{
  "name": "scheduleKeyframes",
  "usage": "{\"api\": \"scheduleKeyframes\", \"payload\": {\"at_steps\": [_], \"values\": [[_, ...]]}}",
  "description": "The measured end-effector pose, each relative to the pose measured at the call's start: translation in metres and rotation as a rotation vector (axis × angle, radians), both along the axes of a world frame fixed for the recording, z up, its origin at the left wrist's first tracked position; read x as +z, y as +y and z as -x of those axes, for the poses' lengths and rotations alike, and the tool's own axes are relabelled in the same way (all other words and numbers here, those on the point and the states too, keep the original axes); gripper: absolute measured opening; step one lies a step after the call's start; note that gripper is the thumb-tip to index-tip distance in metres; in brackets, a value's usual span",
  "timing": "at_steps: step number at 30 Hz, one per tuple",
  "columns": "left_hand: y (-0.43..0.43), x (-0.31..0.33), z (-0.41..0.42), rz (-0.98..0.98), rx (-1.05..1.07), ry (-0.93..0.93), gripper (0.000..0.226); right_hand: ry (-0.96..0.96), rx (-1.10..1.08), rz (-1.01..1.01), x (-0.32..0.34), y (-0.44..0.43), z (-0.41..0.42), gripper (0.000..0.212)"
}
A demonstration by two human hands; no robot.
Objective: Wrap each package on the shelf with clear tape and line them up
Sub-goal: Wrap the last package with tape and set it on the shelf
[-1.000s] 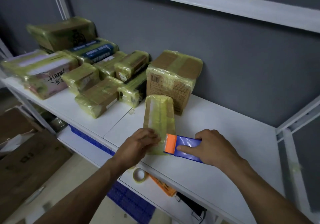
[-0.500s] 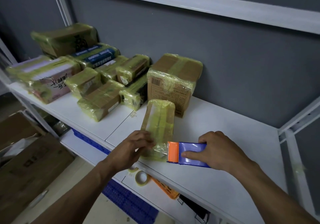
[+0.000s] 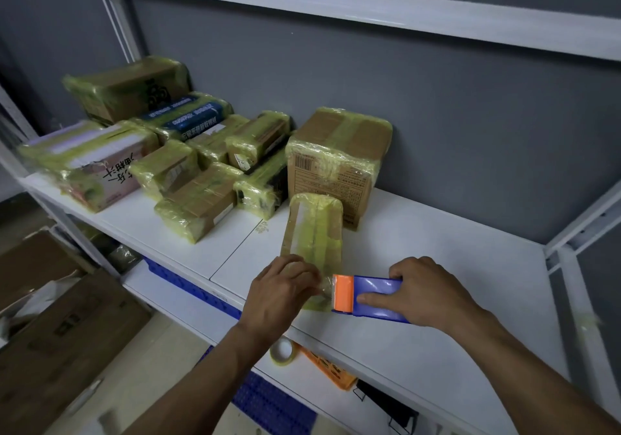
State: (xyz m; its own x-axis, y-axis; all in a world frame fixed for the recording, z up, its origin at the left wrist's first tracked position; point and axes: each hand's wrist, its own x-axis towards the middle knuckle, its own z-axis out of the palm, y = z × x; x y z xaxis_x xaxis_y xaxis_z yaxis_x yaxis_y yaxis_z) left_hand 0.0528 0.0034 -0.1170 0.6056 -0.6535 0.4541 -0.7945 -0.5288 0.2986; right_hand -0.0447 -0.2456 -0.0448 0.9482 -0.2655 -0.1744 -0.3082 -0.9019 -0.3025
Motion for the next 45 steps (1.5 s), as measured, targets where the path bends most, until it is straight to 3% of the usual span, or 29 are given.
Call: {"api": "scheduleKeyframes", "payload": {"at_steps": [9, 14, 20, 28, 32, 37, 45], "values": [[0.006, 0.002, -0.004, -0.084, 0.001, 0.037, 0.016, 0.007, -0.053, -0.064, 0.005, -0.015, 0.013, 0.067], [-0.005, -0.002, 0.004, -0.198, 0.021, -0.075, 0.054, 0.014, -0.056, -0.043, 0.004, -0.017, 0.011, 0.066], [-0.01, -0.008, 0.005, -0.044, 0.014, 0.02, 0.037, 0.045, -0.069, -0.056, -0.005, -0.015, 0.009, 0.068], [0.0, -0.019, -0.013, 0.041, -0.021, -0.012, 0.022, 0.014, -0.123, -0.116, 0.001, -0.026, 0.021, 0.063], [0.002, -0.014, -0.016, 0.027, -0.007, -0.004, 0.022, -0.01, -0.188, -0.081, 0.003, -0.042, 0.035, 0.063], [0.0, -0.015, -0.007, 0.002, 0.041, 0.206, 0.022, 0.05, -0.167, -0.042, -0.018, -0.037, 0.027, 0.057], [-0.017, -0.022, -0.001, 0.304, 0.151, 0.193, 0.035, 0.096, -0.126, 0.033, -0.041, -0.016, -0.004, 0.069]]}}
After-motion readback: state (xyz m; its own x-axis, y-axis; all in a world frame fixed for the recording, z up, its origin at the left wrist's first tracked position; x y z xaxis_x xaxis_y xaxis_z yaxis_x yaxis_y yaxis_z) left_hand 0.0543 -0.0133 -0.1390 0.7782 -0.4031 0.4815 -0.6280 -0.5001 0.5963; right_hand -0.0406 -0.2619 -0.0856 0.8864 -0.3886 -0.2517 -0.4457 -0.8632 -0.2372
